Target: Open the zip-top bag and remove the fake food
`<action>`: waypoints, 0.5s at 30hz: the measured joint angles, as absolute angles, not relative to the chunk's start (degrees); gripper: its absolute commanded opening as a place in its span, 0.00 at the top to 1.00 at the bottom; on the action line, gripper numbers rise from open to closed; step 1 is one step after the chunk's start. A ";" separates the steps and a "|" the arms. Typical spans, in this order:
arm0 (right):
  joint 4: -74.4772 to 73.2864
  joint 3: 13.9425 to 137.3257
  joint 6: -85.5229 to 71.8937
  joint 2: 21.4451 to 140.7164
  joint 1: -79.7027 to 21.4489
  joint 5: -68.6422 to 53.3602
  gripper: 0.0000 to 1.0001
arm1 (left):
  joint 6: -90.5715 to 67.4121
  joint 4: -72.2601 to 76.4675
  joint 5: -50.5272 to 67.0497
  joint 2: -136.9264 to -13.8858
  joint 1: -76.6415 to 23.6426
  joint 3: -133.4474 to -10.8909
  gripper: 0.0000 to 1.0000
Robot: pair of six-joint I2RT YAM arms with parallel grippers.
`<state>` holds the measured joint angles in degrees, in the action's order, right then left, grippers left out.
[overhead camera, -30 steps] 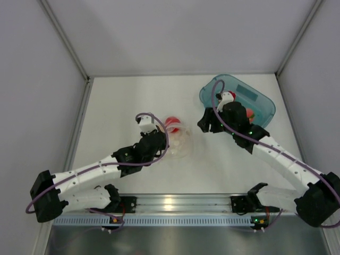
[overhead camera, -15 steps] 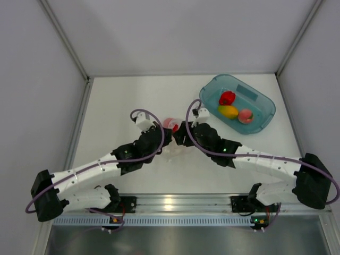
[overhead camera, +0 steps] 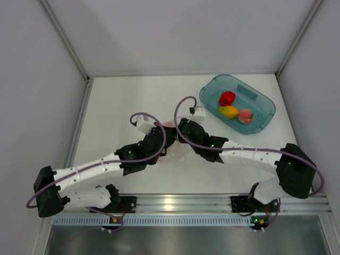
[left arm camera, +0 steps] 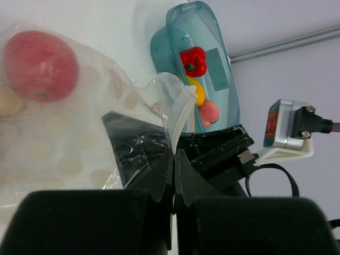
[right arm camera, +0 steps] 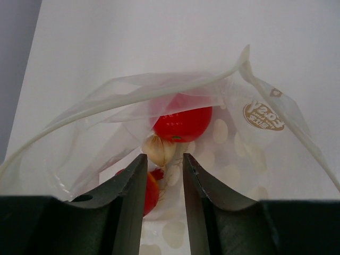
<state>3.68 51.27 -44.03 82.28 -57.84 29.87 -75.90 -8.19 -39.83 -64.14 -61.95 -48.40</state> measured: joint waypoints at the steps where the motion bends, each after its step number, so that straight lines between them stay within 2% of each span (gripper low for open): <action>1: 3.46 51.51 -44.31 82.67 -57.84 29.95 0.68 | -76.62 -8.16 -40.62 -64.14 -62.22 -48.40 1.00; 15: 2.87 49.19 -46.85 86.89 -56.93 31.53 0.77 | -82.19 -6.85 -41.32 -61.49 -66.50 -47.97 1.00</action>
